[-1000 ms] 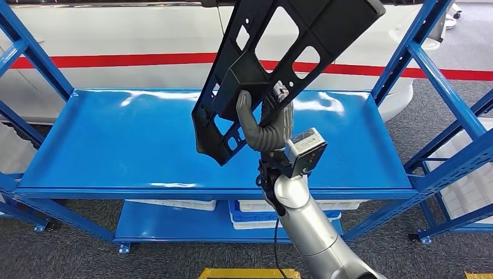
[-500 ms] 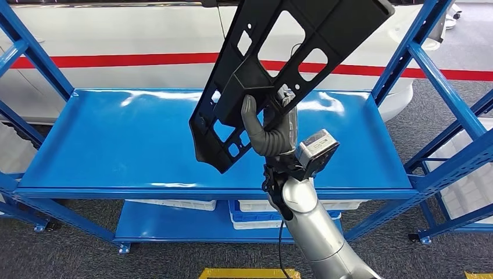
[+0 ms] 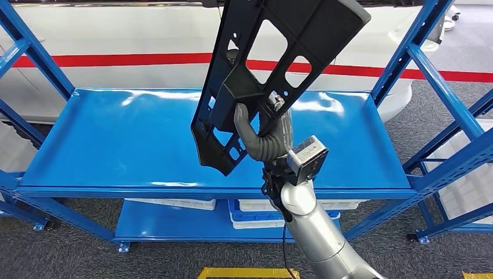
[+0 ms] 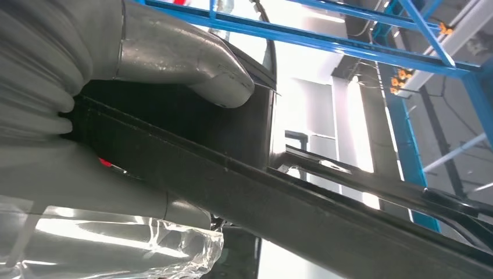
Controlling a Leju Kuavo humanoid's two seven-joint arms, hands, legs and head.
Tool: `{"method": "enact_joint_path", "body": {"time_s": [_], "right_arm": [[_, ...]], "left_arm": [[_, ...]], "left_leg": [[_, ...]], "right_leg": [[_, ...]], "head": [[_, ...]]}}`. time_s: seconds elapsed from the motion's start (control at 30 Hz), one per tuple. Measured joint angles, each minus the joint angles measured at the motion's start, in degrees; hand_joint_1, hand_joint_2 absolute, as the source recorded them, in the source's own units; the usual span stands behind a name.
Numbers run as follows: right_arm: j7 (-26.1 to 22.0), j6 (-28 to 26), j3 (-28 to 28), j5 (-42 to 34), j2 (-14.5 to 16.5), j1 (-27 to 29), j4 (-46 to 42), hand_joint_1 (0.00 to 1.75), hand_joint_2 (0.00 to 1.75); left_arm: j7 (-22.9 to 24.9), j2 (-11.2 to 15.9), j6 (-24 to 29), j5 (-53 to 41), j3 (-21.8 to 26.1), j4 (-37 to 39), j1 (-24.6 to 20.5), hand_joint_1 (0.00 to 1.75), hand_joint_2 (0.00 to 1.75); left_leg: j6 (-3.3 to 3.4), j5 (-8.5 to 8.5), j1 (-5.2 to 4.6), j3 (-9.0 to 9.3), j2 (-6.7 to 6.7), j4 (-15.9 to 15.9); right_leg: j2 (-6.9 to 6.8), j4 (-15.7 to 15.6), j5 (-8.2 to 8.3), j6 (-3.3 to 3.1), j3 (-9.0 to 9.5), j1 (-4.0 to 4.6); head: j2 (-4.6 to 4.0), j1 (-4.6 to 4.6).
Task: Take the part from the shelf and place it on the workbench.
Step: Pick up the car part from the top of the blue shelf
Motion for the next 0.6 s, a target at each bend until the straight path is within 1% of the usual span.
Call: {"method": "enact_joint_path", "body": {"time_s": [0.03, 0.07, 0.1, 0.13, 0.17, 0.2, 0.23, 0.27, 0.33, 0.37, 0.4, 0.43, 0.47, 0.5, 0.53, 0.57, 0.6], "right_arm": [[0.01, -0.01, 0.02, 0.03, -0.14, 0.19, 0.19, 1.75, 1.75], [0.03, -0.02, 0.02, 0.05, -0.27, 0.31, 0.36, 1.75, 1.75], [0.04, -0.02, 0.02, 0.13, -0.38, 0.37, 0.49, 1.75, 1.75], [0.05, -0.02, 0.02, 0.25, -0.44, 0.37, 0.57, 1.75, 1.75], [0.06, -0.02, 0.02, 0.38, -0.47, 0.36, 0.62, 1.75, 1.75], [0.08, -0.02, 0.04, 0.50, -0.46, 0.37, 0.64, 1.75, 1.75], [0.11, -0.03, 0.07, 0.66, -0.44, 0.40, 0.67, 1.75, 1.75], [0.15, -0.07, 0.10, 0.92, -0.42, 0.44, 0.71, 1.75, 1.75], [0.19, -0.22, 0.13, 2.00, -0.38, 0.45, 0.79, 1.75, 1.75], [0.17, -0.38, 0.13, 2.66, -0.33, 0.44, 0.82, 1.75, 1.75], [0.16, -0.55, 0.13, 3.26, -0.27, 0.43, 0.85, 1.75, 1.75], [0.15, -0.79, 0.13, 3.77, -0.18, 0.43, 0.87, 1.75, 1.75], [0.14, -1.05, 0.13, 4.25, -0.08, 0.46, 0.91, 1.75, 1.75], [0.12, -1.32, 0.13, 4.72, -0.01, 0.51, 0.97, 1.75, 1.75], [0.10, -1.60, 0.13, 5.18, 0.05, 0.58, 1.03, 1.75, 1.75], [0.08, -1.81, 0.13, 5.60, 0.10, 0.65, 1.08, 1.75, 1.75], [0.07, -1.98, 0.13, 5.94, 0.16, 0.70, 1.11, 1.75, 1.75]], "left_arm": [[0.03, 0.01, -0.03, 0.03, 0.01, 0.00, 0.02, 0.00, 1.75], [0.06, 0.01, -0.06, 0.05, 0.01, 0.01, 0.04, 0.00, 1.75], [0.07, -0.01, -0.11, 0.06, 0.01, 0.00, 0.05, 0.00, 1.75], [0.08, -0.05, -0.23, 0.07, 0.01, -0.01, 0.05, 0.00, 1.75], [0.08, 0.00, -0.39, 0.09, 0.02, -0.01, 0.04, 0.00, 1.75], [0.06, 0.06, -0.54, 0.11, 0.03, -0.01, 0.02, 0.00, 1.75], [0.02, 0.13, -0.68, 0.13, 0.03, -0.01, 0.02, 0.00, 1.75], [-0.02, 0.21, -0.78, 0.15, 0.04, 0.00, 0.05, 0.00, 1.75], [-0.09, 0.19, -0.89, 0.17, 0.04, 0.00, 0.15, 0.00, 1.75], [-0.10, 0.18, -0.91, 0.20, 0.05, 0.01, 0.20, 0.00, 1.75], [-0.10, 0.17, -0.92, 0.22, 0.05, 0.01, 0.21, 0.00, 1.75], [-0.10, 0.17, -0.92, 0.27, 0.07, 0.01, 0.19, 0.00, 1.75], [-0.10, 0.17, -0.93, 0.31, 0.07, 0.01, 0.17, 0.00, 1.75], [-0.10, 0.17, -0.96, 0.35, 0.08, 0.01, 0.16, 0.00, 1.75], [-0.10, 0.16, -0.99, 0.38, 0.08, 0.01, 0.15, 0.00, 1.75], [-0.10, 0.15, -1.03, 0.39, 0.08, 0.01, 0.16, 0.00, 1.75], [-0.10, 0.14, -1.06, 0.39, 0.08, 0.01, 0.14, 0.00, 1.75]], "left_leg": [[-0.10, 0.09, 0.03, -0.19, 0.00, 0.09], [-0.25, 0.18, 0.11, -0.41, -0.03, 0.26], [-0.45, 0.23, 0.23, -0.67, -0.06, 0.55], [-0.73, 0.21, 0.38, -1.01, -0.10, 1.04], [-1.15, 0.09, 0.42, -1.45, -0.18, 1.68], [-1.62, -0.07, 0.42, -1.91, -0.23, 2.41], [-2.11, -0.11, 0.38, -2.34, -0.30, 2.96], [-2.56, -0.01, 0.35, -2.66, -0.36, 3.26], [-3.22, 0.29, 0.65, -3.10, -0.37, 3.43], [-3.51, -0.32, 0.83, -3.43, -0.29, 3.98], [-3.78, -1.80, 0.95, -4.08, -0.21, 5.52], [-4.04, -4.04, 1.04, -5.09, -0.11, 8.21], [-4.26, -6.72, 1.04, -6.39, -0.05, 12.05], [-4.40, -9.07, 1.04, -7.62, -0.04, 16.02], [-4.42, -10.57, 1.04, -8.27, -0.04, 18.91], [-4.30, -11.10, 1.03, -7.94, -0.04, 19.93], [-4.03, -10.57, 1.01, -6.30, -0.04, 18.39]], "right_leg": [[0.00, 2.86, -0.83, 0.18, -1.33, -0.11], [-0.02, 3.30, -0.60, 0.64, -1.47, -0.28], [-0.06, 1.20, 0.52, 1.28, -0.36, -0.49], [-0.13, -2.77, 2.13, 1.98, 1.70, -0.77], [-0.15, -6.61, 3.47, 2.44, 3.61, -0.91], [-0.06, -9.43, 4.47, 2.45, 4.97, -0.97], [0.05, -10.81, 4.97, 2.17, 5.57, -0.92], [0.20, -10.77, 5.11, 1.62, 5.40, -0.71], [0.26, -10.44, 5.69, 0.55, 4.90, -0.62], [0.21, -10.39, 6.04, 0.02, 4.61, -0.63], [0.14, -10.41, 6.40, -0.53, 4.26, -0.68], [0.05, -10.42, 6.77, -1.04, 3.85, -0.67], [-0.04, -10.40, 7.13, -1.40, 3.36, -0.52], [-0.13, -10.38, 7.50, -1.65, 2.84, -0.35], [-0.20, -10.37, 7.88, -1.77, 2.31, -0.17], [-0.24, -10.36, 8.27, -1.80, 1.80, 0.01], [-0.24, -10.36, 8.65, -1.80, 1.36, 0.18]], "head": [[0.00, -0.01], [0.00, -0.01], [0.00, -0.01], [0.00, 0.00], [0.00, 0.00], [0.00, -0.01], [0.00, -0.05], [0.00, -0.08], [0.00, -0.12], [0.00, -0.12], [0.00, -0.12], [0.00, -0.13], [0.00, -0.14], [0.00, -0.14], [0.00, -0.13], [0.00, -0.13], [0.00, -0.13]]}}
